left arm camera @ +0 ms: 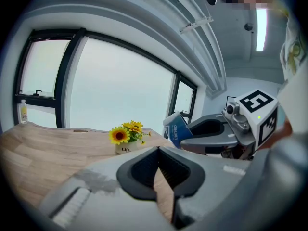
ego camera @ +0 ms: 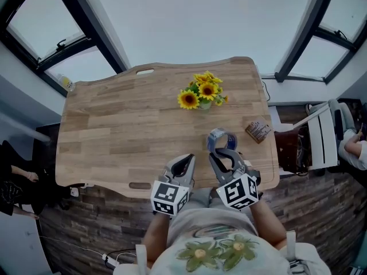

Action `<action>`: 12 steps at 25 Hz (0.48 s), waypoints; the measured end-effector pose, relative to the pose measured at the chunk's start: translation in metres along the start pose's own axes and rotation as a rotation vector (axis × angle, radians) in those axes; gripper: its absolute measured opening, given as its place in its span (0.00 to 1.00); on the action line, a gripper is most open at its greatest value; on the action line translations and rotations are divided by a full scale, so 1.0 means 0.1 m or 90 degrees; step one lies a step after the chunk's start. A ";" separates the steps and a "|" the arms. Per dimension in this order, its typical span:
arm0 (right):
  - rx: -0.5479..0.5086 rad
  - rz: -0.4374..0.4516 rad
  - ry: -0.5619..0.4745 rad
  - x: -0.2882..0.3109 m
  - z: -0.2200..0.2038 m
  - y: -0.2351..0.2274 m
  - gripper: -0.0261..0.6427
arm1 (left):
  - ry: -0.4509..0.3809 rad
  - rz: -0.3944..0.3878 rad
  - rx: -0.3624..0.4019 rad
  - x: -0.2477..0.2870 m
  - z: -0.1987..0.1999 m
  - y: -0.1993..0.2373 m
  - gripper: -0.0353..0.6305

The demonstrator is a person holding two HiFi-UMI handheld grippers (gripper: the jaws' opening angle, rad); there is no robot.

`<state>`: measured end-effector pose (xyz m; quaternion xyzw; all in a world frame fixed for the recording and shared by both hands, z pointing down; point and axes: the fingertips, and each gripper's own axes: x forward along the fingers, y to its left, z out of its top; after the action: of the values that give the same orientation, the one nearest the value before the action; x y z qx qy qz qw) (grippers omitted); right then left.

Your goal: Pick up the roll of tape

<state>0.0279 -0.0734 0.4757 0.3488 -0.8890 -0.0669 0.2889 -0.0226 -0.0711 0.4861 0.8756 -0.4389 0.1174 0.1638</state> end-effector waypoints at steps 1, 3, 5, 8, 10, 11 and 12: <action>0.001 -0.001 -0.001 -0.03 0.00 0.02 0.11 | -0.002 -0.002 0.002 -0.02 0.01 -0.02 0.06; 0.003 0.000 -0.002 -0.08 0.01 0.06 0.11 | -0.004 -0.005 0.006 -0.06 0.01 -0.06 0.06; 0.006 0.000 -0.003 -0.12 0.00 0.11 0.11 | -0.007 -0.008 0.009 -0.09 0.00 -0.09 0.06; 0.008 -0.005 -0.003 -0.19 -0.01 0.16 0.11 | -0.011 -0.012 0.015 -0.15 0.01 -0.14 0.06; 0.008 -0.008 -0.003 -0.23 -0.01 0.19 0.11 | -0.013 -0.015 0.019 -0.18 0.02 -0.18 0.06; 0.009 -0.009 -0.003 -0.26 -0.02 0.21 0.11 | -0.014 -0.017 0.020 -0.19 0.01 -0.21 0.06; 0.010 -0.010 -0.003 -0.28 -0.03 0.23 0.11 | -0.015 -0.020 0.022 -0.20 0.01 -0.23 0.06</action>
<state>0.0326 -0.0377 0.4725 0.3576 -0.8875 -0.0633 0.2837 -0.0154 -0.0438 0.4741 0.8863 -0.4252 0.1117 0.1453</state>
